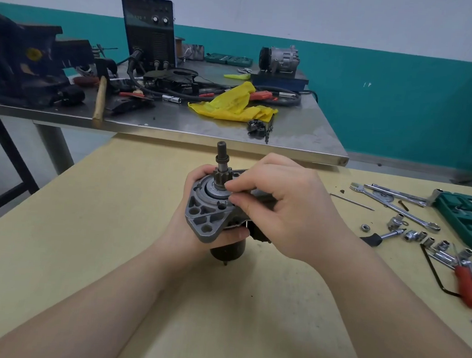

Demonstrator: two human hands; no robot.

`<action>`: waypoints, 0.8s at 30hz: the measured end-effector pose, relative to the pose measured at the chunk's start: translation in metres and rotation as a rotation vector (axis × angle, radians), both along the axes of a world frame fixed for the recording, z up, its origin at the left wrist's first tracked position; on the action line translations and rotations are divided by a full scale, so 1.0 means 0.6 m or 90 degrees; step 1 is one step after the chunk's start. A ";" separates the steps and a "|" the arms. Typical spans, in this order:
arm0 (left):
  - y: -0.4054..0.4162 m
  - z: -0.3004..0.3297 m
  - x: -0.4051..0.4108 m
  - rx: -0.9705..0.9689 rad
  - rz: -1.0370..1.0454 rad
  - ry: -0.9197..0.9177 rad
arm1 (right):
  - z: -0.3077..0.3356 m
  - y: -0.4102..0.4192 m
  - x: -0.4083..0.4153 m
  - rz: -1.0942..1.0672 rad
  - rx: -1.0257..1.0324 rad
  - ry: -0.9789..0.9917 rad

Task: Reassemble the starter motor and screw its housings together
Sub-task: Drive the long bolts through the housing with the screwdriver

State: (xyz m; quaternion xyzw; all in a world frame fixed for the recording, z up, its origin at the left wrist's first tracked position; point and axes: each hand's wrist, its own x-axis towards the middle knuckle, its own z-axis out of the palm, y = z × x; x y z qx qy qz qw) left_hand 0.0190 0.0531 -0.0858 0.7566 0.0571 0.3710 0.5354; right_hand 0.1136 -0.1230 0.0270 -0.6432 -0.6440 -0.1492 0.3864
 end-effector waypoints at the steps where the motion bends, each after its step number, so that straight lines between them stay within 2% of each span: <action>1: -0.002 0.003 -0.001 0.001 -0.003 -0.007 | -0.001 0.000 0.001 0.006 -0.010 0.009; 10: -0.006 0.011 0.000 0.004 -0.010 -0.036 | 0.004 -0.007 0.017 0.004 -0.078 0.038; 18: 0.000 0.003 -0.002 0.093 0.036 -0.030 | 0.008 -0.008 0.013 -0.002 -0.113 0.050; 24: 0.000 -0.002 0.003 0.120 0.035 -0.026 | 0.019 -0.008 0.010 -0.043 -0.175 0.151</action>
